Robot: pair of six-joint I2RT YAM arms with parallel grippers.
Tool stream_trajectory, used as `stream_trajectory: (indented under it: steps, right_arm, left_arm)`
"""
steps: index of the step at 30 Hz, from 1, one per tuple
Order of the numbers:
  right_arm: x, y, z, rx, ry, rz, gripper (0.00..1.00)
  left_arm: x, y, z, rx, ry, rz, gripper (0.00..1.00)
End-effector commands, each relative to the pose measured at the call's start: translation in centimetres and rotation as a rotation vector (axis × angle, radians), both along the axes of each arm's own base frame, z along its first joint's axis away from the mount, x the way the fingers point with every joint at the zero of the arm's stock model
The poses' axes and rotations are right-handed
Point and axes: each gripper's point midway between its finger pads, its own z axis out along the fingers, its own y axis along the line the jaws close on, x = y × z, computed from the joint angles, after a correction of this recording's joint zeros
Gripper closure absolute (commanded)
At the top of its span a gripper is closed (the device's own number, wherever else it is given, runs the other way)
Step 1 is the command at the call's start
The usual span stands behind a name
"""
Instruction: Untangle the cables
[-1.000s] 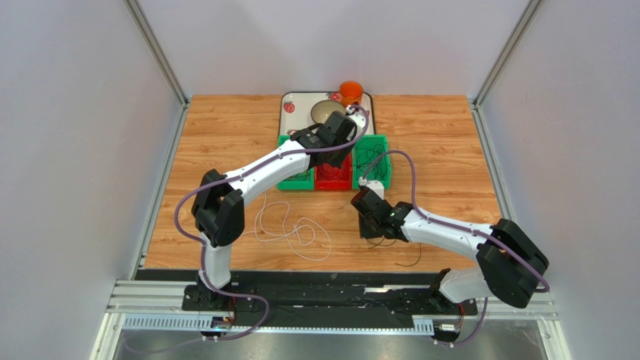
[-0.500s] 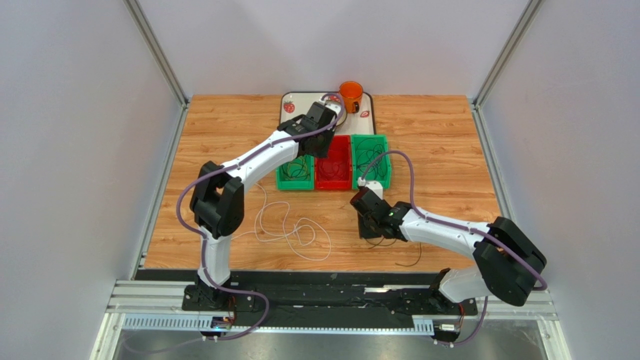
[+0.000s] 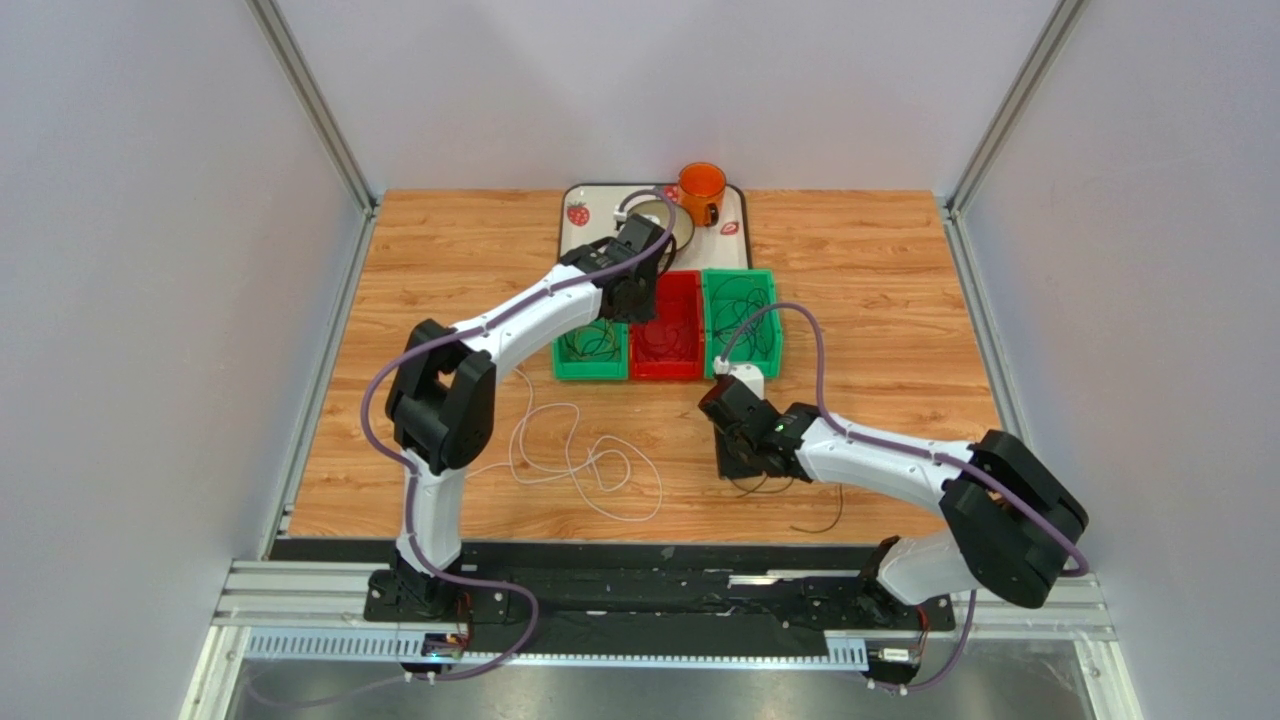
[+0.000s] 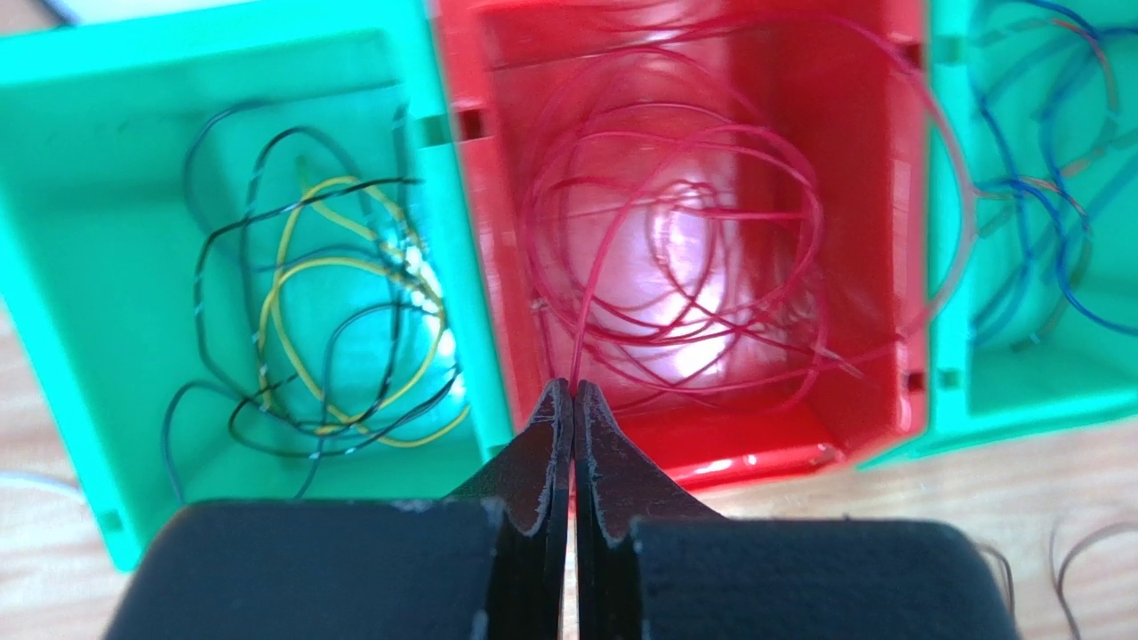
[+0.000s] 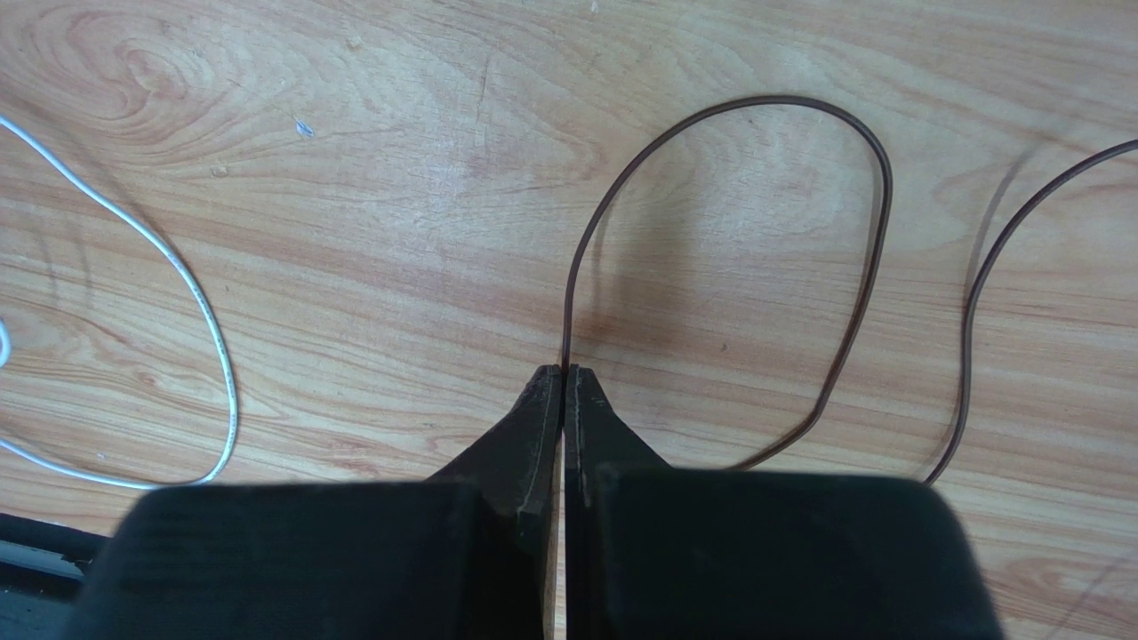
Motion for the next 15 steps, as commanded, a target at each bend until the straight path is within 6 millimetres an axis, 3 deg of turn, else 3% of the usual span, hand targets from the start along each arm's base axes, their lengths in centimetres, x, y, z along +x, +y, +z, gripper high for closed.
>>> stream_trajectory:
  steps: [1, 8, 15]
  right_arm:
    - [1.3, 1.2, 1.1, 0.035, -0.041, 0.003, 1.0]
    - [1.3, 1.2, 1.1, 0.035, -0.041, 0.003, 1.0]
    - [1.3, 1.2, 1.0, 0.033, -0.036, 0.006, 1.0]
  left_arm:
    - [0.7, 1.2, 1.2, 0.011, -0.005, 0.129, 1.0]
    - [0.9, -2.1, 1.1, -0.069, 0.051, 0.067, 1.0]
    - [1.4, -3.6, 1.2, -0.099, 0.036, 0.008, 1.0]
